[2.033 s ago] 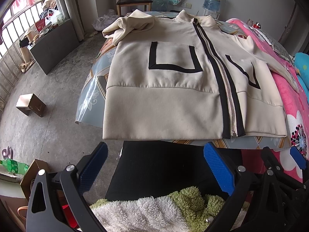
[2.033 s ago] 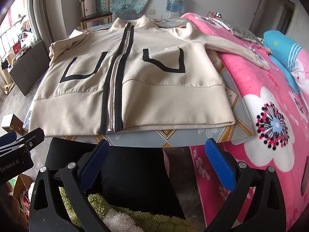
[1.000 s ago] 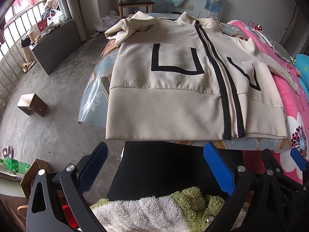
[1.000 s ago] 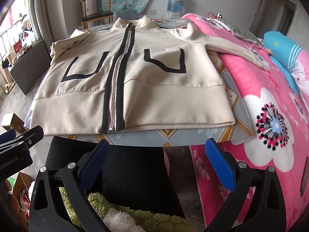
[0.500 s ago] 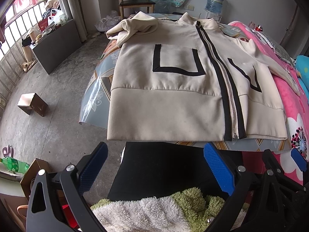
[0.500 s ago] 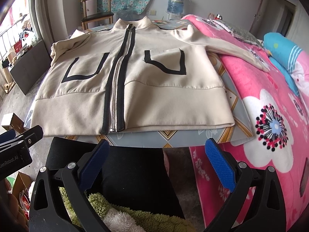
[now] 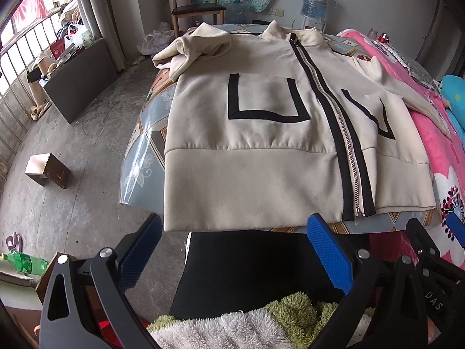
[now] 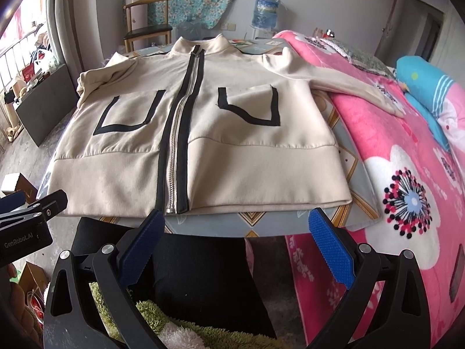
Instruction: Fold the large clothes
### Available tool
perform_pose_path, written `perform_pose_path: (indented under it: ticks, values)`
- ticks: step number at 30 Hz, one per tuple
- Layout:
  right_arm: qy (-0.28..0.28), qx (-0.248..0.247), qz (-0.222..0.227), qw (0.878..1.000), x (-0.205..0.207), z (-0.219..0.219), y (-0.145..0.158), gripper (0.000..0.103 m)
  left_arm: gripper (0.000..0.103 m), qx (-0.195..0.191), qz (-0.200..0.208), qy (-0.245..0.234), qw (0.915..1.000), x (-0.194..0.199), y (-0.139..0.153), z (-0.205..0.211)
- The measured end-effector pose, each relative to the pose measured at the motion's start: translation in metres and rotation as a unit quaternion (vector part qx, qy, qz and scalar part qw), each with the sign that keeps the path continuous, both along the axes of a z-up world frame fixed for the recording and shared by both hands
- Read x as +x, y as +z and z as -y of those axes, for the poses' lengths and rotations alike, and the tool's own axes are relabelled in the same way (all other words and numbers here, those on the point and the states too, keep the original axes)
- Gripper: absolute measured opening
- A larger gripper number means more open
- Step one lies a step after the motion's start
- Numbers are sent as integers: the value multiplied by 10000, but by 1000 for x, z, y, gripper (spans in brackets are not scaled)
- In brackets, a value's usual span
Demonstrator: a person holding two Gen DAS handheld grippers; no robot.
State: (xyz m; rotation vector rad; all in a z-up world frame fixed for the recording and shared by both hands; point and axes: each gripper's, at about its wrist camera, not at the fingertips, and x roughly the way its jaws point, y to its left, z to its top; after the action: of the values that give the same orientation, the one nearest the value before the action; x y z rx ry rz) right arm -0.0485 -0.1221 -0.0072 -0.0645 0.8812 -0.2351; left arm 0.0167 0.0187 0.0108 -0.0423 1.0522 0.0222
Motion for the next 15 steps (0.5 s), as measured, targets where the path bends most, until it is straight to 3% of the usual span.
perform_pose_path:
  ticks: [7,10,15]
  values:
    - [9,-70,163,9998,16,-1,13,96,98,-57,71,-152,9998,32,1,-17]
    - [136,-5,246,9996,29,-1,22,96,98,100,306,-155,9994,58,10,-32]
    - [476,12,427,9979,61,-5,40,96,98,-172,704,-63,9974,90,30,-52]
